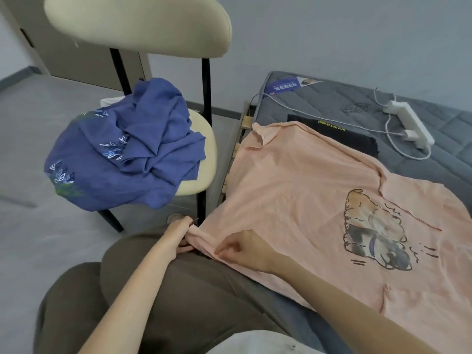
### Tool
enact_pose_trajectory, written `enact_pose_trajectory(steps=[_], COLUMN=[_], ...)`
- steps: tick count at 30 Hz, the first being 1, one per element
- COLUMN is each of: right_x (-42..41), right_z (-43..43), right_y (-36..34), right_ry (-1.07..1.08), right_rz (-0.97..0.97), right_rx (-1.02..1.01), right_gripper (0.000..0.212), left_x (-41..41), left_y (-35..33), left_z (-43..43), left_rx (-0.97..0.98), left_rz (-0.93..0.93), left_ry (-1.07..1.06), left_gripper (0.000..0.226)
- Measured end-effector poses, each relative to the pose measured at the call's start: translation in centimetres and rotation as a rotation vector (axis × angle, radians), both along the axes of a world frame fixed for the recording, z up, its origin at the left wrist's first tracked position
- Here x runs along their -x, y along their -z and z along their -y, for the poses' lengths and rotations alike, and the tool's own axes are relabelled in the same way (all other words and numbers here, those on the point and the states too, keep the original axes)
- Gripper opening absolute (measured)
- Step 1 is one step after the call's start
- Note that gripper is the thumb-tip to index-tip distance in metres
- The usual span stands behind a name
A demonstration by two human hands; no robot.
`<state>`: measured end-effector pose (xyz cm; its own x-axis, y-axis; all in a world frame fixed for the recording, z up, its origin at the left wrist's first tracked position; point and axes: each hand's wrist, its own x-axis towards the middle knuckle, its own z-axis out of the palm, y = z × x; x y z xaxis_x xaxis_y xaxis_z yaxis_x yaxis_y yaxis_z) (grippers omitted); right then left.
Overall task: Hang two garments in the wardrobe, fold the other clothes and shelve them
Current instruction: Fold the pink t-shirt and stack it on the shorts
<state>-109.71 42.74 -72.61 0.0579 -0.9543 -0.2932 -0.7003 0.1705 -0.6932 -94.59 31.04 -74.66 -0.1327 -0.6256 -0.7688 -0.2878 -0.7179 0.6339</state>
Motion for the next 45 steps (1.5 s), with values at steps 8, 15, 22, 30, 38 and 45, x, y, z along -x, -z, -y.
enact_pose_trajectory(steps=[8, 15, 22, 30, 38, 45], right_x=[2.0, 3.2, 6.3, 14.0, 15.8, 16.8], right_z=[1.0, 3.8, 11.8, 18.7, 22.3, 24.3], right_y=[-0.6, -0.7, -1.4, -0.4, -0.5, -0.9], right_ry=[0.164, 0.175, 0.047, 0.475, 0.312, 0.384], right_rz=[0.132, -0.126, -0.519, -0.407, -0.876, -0.774], right_rx=[-0.026, 0.188, 0.158, 0.213, -0.116, -0.099], right_gripper=[0.025, 0.029, 0.05, 0.048, 0.041, 0.044], left_x=[0.3, -1.1, -1.1, -0.1, 1.8, 2.3], left_y=[1.3, -1.1, -1.0, 1.0, 1.7, 2.2], left_z=[-0.2, -0.2, -0.4, 1.4, 2.8, 3.0], left_rx=[-0.079, 0.048, 0.07, 0.105, 0.199, 0.217], left_rz=[-0.06, -0.312, -0.318, -0.189, -0.061, -0.045], left_ry=[0.141, 0.055, 0.061, 0.155, 0.245, 0.308], left_gripper=[0.039, 0.061, 0.06, 0.038, 0.049, 0.015])
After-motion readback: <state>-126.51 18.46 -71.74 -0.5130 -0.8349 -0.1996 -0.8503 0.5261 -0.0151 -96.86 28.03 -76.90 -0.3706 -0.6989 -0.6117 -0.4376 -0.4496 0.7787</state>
